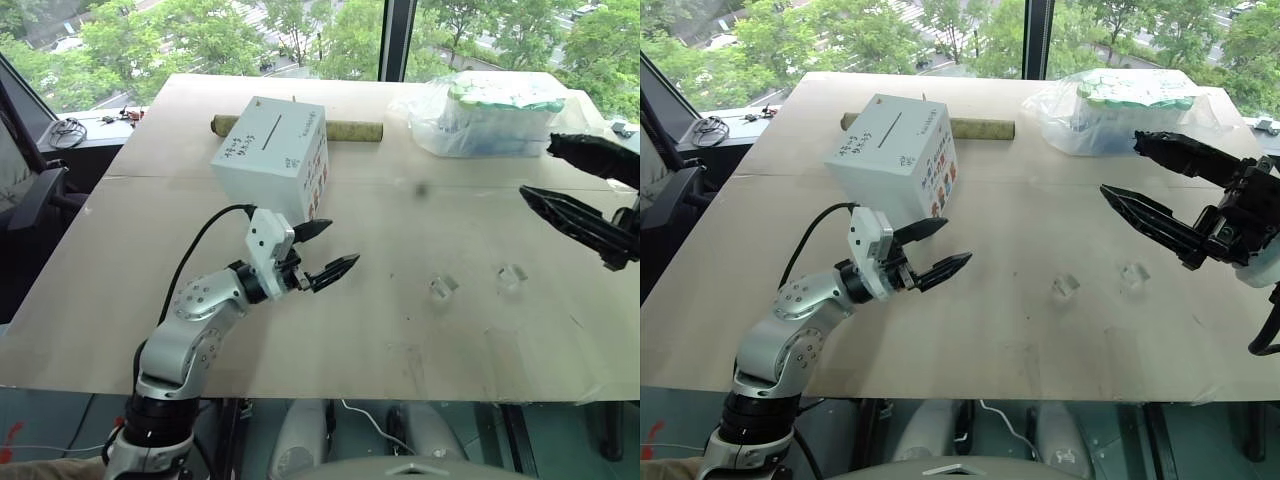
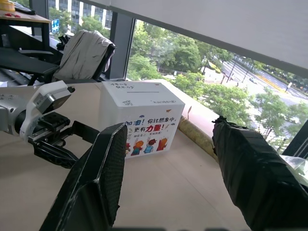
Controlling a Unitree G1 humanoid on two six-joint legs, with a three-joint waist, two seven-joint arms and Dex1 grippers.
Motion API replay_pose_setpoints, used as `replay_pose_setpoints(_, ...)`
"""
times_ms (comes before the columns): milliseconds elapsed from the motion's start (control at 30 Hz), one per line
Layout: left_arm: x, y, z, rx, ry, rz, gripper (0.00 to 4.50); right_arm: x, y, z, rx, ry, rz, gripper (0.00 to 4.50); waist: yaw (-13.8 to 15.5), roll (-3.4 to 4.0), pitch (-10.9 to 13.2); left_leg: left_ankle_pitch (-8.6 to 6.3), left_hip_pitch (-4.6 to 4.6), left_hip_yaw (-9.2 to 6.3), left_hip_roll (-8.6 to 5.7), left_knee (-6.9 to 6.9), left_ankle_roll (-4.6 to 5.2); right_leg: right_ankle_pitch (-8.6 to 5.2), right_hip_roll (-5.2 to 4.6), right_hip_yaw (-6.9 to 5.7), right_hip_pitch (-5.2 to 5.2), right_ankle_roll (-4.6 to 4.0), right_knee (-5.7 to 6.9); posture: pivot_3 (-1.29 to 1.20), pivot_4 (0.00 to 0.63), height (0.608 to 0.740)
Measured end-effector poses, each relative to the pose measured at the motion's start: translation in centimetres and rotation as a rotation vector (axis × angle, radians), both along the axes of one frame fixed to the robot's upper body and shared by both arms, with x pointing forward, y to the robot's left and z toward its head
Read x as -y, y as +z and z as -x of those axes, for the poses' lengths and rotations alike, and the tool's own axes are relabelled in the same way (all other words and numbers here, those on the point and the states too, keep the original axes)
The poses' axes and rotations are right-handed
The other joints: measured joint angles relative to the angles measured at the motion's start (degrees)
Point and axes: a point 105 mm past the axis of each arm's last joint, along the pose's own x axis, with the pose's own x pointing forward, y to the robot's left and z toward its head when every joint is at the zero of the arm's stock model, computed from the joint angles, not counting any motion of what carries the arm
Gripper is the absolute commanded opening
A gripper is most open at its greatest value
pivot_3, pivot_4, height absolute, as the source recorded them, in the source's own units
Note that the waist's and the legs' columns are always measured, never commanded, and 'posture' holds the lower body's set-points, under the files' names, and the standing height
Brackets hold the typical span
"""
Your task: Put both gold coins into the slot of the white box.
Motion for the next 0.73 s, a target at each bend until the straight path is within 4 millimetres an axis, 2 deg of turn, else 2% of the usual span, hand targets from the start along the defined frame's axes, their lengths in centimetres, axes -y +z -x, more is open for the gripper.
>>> replay_pose_setpoints(200, -1.2, -0.9, -0.2, -0.044, -0.025, -0.041, 4.11, 1.4, -0.7, 0.6, -0.020, -0.063, 0.002, 3.08, 0.20, -0.01, 0.00, 0.00, -0.03, -0.03, -0.02, 0.00, 0.00, 0.00, 0.01, -0.08, 0.01, 0.00, -0.03, 0.00, 0.150, 0.740)
replay_pose_setpoints(300, -1.5, -1.1, 0.1, -0.075, -0.060, -0.055, 4.11, 2.9, -3.4, 1.1, -0.125, -0.134, 0.047, 3.08, 0.17, -0.01, -0.01, 0.00, -0.05, -0.04, -0.01, -0.01, 0.00, 0.00, 0.00, -0.09, 0.02, 0.00, -0.06, 0.00, 0.150, 0.740)
replay_pose_setpoints(467, -2.1, -1.9, 1.0, -0.116, -0.120, -0.093, 4.11, 5.5, -6.8, 2.4, -0.267, -0.258, 0.105, 3.08, -0.03, 0.03, -0.05, 0.00, 0.06, -0.02, 0.01, -0.06, 0.00, -0.02, 0.01, -0.06, 0.05, -0.01, -0.05, 0.00, 0.150, 0.740)
replay_pose_setpoints(633, -3.8, -3.5, 2.0, -0.207, -0.156, -0.158, 4.11, 9.4, -11.0, 5.5, -0.468, -0.456, 0.147, 3.08, 0.04, 0.12, -0.10, -0.01, 0.12, 0.00, 0.04, -0.12, 0.01, -0.04, -0.09, -0.04, 0.07, -0.03, -0.07, 0.00, 0.150, 0.740)
replay_pose_setpoints(733, -4.3, -3.8, 2.1, -0.222, -0.159, -0.166, 4.11, 10.3, -11.7, 6.2, -0.492, -0.493, 0.177, 3.08, -0.20, 0.15, -0.12, -0.02, 0.18, 0.08, 0.08, -0.12, 0.02, -0.04, -0.15, 0.04, 0.09, -0.03, -0.15, 0.00, 0.150, 0.740)
